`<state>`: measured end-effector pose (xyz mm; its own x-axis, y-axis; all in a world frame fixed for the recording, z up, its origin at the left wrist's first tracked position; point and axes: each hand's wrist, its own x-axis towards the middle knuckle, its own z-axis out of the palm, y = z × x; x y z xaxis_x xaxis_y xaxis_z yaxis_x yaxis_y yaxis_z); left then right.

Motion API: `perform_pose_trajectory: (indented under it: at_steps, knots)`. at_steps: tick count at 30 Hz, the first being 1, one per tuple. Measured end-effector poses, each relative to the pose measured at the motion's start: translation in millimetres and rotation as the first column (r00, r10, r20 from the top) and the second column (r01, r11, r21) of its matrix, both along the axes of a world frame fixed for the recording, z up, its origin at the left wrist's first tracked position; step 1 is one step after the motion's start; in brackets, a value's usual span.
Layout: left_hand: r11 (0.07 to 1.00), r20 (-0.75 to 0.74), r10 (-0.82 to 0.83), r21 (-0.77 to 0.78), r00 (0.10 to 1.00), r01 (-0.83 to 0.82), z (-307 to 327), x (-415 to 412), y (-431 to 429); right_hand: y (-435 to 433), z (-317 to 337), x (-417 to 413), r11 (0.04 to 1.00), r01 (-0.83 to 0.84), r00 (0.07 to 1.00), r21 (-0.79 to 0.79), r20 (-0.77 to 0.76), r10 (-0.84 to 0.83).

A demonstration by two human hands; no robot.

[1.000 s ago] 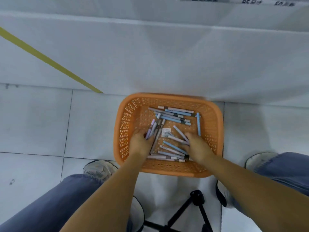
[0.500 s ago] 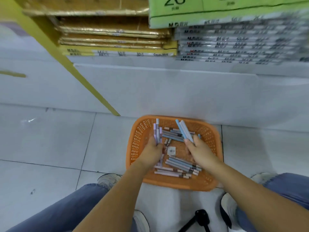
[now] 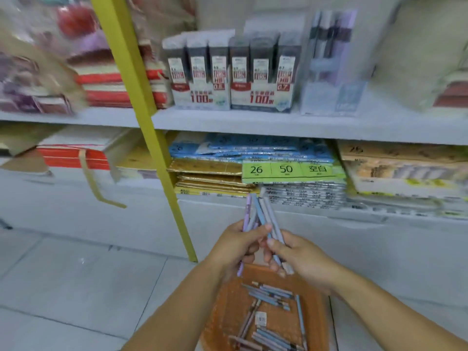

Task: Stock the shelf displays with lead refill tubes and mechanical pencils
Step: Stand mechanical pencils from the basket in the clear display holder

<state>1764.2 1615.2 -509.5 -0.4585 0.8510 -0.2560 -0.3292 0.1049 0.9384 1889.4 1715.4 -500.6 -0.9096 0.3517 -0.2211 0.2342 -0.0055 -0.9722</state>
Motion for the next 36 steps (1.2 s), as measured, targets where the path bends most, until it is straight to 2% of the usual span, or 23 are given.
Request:
perform_pose_trajectory:
  at_steps: [5, 8, 11, 13, 17, 23, 26, 28, 30, 34, 36]
  knots:
    - [0.994, -0.173, -0.017, 0.102, 0.985, 0.035, 73, -8, 5, 17, 79, 2, 0.993, -0.089, 0.994, 0.072, -0.052, 0.093]
    - [0.992, -0.273, 0.030, 0.129, 0.962, 0.006, 103, -16, 7, 33, 111, 6, 0.967, -0.117, 0.993, 0.227, 0.003, 0.120]
    - [0.990, -0.323, 0.057, 0.142, 0.945, -0.011, 117, -26, 5, 48, 120, 9, 0.906, -0.044, 0.999, 0.422, 0.023, 0.038]
    - [0.991, -0.332, 0.077, 0.130, 0.940, -0.036, 116, -31, 5, 55, 116, 5, 0.872, 0.022, 0.998, 0.489, 0.037, -0.046]
    - [0.990, -0.358, 0.134, 0.097, 0.924, -0.106, 110, -35, 16, 63, 109, -8, 0.909, 0.120, 0.992, 0.399, -0.007, -0.128]
    - [0.969, -0.202, 0.195, 0.189, 0.960, -0.157, 109, -39, 22, 66, 107, -1, 0.847, 0.270, 0.955, 0.459, -0.241, -0.174]
    - [0.975, -0.393, 0.221, 0.103, 0.893, -0.196, 110, -34, 24, 66, 114, 4, 0.841, 0.332, 0.928, 0.428, -0.308, -0.209]
    - [0.984, -0.477, 0.175, 0.073, 0.861, -0.160, 110, -27, 27, 65, 119, 6, 0.848, 0.353, 0.913, 0.395, -0.344, -0.220]
    - [0.993, -0.496, 0.120, 0.066, 0.860, -0.101, 110, -19, 31, 63, 123, 7, 0.855, 0.392, 0.885, 0.338, -0.393, -0.250]
    - [0.993, -0.504, 0.119, 0.070, 0.855, -0.097, 113, -10, 37, 60, 129, 8, 0.908, 0.412, 0.799, 0.075, -0.510, -0.320]
    - [0.992, -0.500, 0.125, 0.067, 0.857, -0.106, 116, -7, 40, 59, 137, 9, 0.908, 0.415, 0.786, 0.055, -0.525, -0.327]
